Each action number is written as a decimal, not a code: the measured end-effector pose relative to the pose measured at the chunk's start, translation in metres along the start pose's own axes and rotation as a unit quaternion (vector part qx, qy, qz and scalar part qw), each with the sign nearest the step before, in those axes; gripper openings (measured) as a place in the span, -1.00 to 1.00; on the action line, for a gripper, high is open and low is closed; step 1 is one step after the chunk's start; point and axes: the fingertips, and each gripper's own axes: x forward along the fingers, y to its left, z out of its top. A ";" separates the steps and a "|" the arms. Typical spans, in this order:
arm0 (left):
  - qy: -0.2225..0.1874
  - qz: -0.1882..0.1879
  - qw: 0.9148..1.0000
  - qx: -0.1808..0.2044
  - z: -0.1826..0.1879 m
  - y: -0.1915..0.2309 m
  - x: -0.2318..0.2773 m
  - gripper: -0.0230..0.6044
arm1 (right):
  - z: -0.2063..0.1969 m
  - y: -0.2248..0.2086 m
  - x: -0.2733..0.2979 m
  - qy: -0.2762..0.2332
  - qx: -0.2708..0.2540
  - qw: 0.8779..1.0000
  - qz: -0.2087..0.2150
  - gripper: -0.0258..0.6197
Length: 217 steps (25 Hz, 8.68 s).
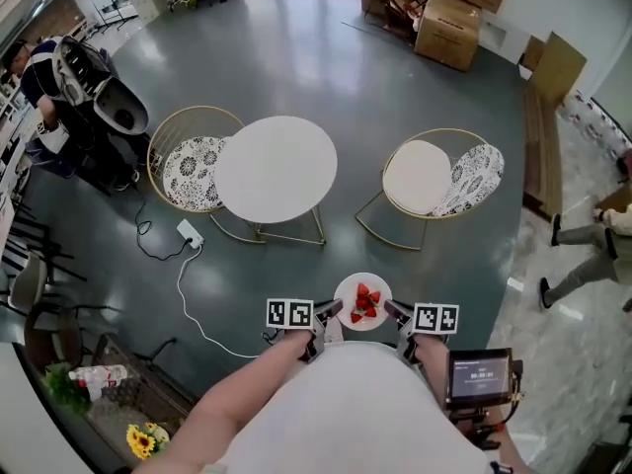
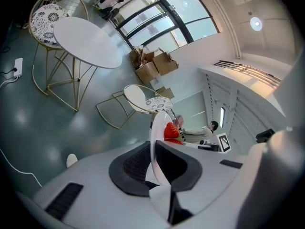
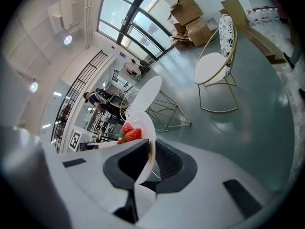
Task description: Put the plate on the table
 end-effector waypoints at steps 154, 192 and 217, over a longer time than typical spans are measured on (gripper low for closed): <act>-0.123 0.331 0.909 -0.220 0.472 0.357 -0.024 -0.74 | 0.383 0.069 0.566 0.353 -0.393 0.849 0.027 -0.76; -0.254 0.295 0.908 -0.156 0.446 0.277 -0.058 -0.74 | 0.413 0.081 0.504 0.261 -0.304 0.914 0.067 -0.73; -0.295 0.237 0.923 0.073 0.388 0.140 -0.092 -0.91 | 0.375 0.157 0.337 0.173 -0.306 0.916 0.192 -0.91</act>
